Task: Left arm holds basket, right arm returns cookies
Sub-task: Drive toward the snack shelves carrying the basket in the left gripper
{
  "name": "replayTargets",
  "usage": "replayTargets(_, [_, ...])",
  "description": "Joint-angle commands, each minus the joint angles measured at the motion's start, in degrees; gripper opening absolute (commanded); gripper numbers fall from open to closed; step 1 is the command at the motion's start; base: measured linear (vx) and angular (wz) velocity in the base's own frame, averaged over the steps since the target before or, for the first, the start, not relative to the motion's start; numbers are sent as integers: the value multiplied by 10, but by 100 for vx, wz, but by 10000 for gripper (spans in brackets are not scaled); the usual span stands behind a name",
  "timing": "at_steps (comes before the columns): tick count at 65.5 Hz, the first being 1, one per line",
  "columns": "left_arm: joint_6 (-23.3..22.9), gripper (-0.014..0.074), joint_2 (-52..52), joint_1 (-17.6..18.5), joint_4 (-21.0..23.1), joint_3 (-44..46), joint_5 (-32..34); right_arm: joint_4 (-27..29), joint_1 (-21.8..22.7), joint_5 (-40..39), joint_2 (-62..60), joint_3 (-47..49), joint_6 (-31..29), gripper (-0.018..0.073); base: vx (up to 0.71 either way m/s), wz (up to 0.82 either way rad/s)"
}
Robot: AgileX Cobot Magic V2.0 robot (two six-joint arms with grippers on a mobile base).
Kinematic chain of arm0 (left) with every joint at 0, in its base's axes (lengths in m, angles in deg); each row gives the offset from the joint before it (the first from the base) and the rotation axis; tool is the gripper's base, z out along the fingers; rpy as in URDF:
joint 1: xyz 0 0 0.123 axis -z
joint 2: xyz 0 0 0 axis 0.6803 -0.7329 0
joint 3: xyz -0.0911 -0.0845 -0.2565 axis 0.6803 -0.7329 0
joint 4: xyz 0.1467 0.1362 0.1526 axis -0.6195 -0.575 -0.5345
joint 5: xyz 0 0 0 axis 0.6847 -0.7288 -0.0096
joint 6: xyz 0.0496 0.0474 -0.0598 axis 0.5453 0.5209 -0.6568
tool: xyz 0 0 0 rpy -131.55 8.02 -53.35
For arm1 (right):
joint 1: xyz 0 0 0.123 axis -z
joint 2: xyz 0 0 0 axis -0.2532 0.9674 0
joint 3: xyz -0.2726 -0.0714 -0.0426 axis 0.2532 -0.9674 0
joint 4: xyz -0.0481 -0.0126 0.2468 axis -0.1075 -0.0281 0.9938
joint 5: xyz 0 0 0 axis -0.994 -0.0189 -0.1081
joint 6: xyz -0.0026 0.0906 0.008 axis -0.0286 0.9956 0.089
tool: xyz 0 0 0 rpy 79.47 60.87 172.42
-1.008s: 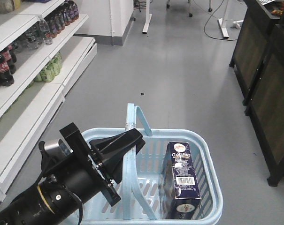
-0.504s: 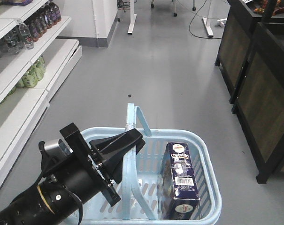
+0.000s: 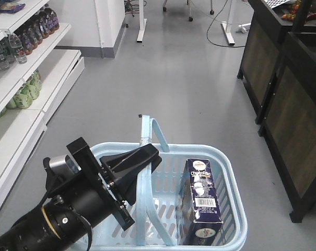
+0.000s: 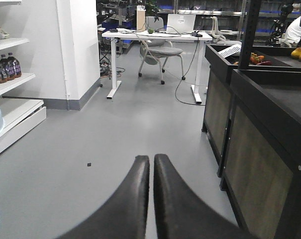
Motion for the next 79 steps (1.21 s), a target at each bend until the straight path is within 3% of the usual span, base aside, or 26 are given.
replayTargets(1, [-1,-3,17,4,7,15,164,-2,1,-43,-7,-10,-5,-3,29,8])
replayTargets(79, [-1,-3,17,4,7,15,164,-2,1,-43,-7,-10,-5,-3,39,-2])
